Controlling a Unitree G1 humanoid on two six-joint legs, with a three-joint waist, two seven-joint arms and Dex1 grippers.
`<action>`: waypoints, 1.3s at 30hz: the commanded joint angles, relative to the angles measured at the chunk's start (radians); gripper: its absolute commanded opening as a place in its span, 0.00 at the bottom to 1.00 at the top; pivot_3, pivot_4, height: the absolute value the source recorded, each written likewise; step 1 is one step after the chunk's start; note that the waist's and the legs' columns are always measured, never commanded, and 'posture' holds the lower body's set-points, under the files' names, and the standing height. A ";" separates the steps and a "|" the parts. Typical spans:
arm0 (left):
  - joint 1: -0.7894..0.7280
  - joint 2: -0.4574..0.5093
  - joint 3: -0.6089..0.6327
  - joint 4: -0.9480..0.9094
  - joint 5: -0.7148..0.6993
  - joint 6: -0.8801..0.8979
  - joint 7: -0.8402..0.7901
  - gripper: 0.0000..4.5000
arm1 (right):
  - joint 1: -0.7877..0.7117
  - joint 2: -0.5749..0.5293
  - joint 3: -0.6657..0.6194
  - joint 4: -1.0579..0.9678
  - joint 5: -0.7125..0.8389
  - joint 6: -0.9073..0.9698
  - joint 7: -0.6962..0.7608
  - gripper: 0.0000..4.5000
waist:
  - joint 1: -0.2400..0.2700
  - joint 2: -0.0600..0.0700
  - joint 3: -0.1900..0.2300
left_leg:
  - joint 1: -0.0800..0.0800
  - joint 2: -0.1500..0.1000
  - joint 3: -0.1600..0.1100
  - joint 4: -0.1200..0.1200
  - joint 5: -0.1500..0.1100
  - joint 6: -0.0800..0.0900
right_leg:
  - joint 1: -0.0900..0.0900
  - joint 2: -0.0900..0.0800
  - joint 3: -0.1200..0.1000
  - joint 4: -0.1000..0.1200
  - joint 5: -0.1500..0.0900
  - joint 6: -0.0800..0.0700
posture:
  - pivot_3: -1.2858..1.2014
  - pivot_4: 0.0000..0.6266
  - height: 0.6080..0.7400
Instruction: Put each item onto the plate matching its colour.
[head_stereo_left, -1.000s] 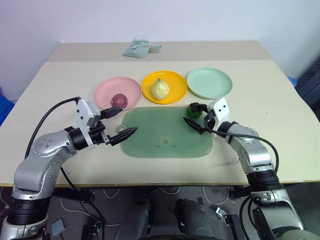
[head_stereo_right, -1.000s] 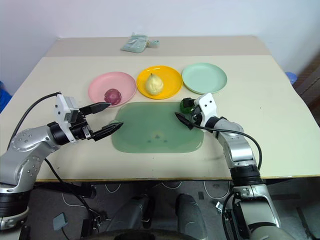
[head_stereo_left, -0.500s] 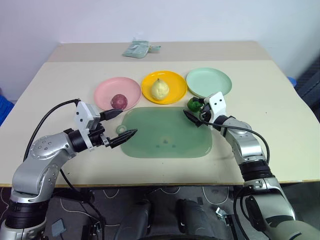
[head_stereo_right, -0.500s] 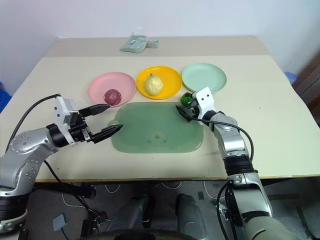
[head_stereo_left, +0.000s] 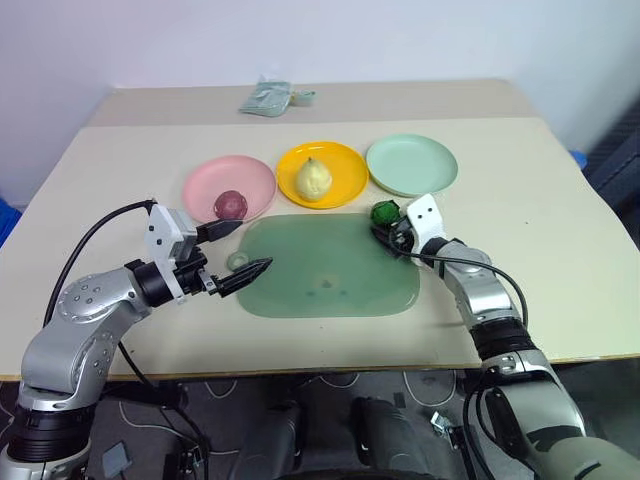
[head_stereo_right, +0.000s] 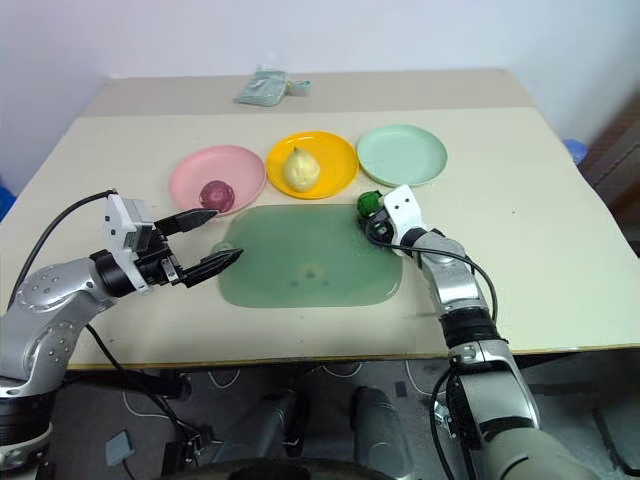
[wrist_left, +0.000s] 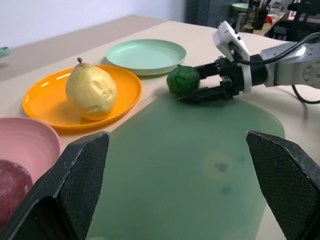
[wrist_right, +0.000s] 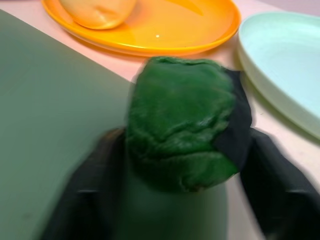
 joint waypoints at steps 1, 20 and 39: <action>0.001 0.010 0.020 -0.045 -0.016 0.004 0.013 1.00 | -0.035 0.003 -0.019 0.016 -0.012 -0.038 -0.032 0.35 | -0.001 0.000 0.000 | 0.000 0.000 0.000 0.000 0.000 0.000 | 0.000 0.000 0.000 0.000 0.000 0.000 | 0.52 0.24 1.00; 0.004 0.003 0.027 -0.091 -0.038 0.037 0.077 1.00 | -0.475 -0.049 -0.104 0.560 -0.010 -0.184 -0.066 0.68 | -0.003 0.001 0.001 | 0.000 0.000 0.000 -0.001 0.000 0.000 | 0.000 0.000 0.000 0.000 0.000 -0.001 | 0.52 0.24 1.00; -0.009 -0.028 -0.010 -0.053 0.064 -0.001 0.173 1.00 | 0.134 -0.251 -0.219 -0.527 0.249 0.179 0.177 0.99 | 0.016 0.004 0.002 | -0.002 0.000 -0.002 -0.002 0.000 0.000 | -0.001 0.000 -0.001 -0.001 -0.001 -0.001 | 0.52 0.24 1.00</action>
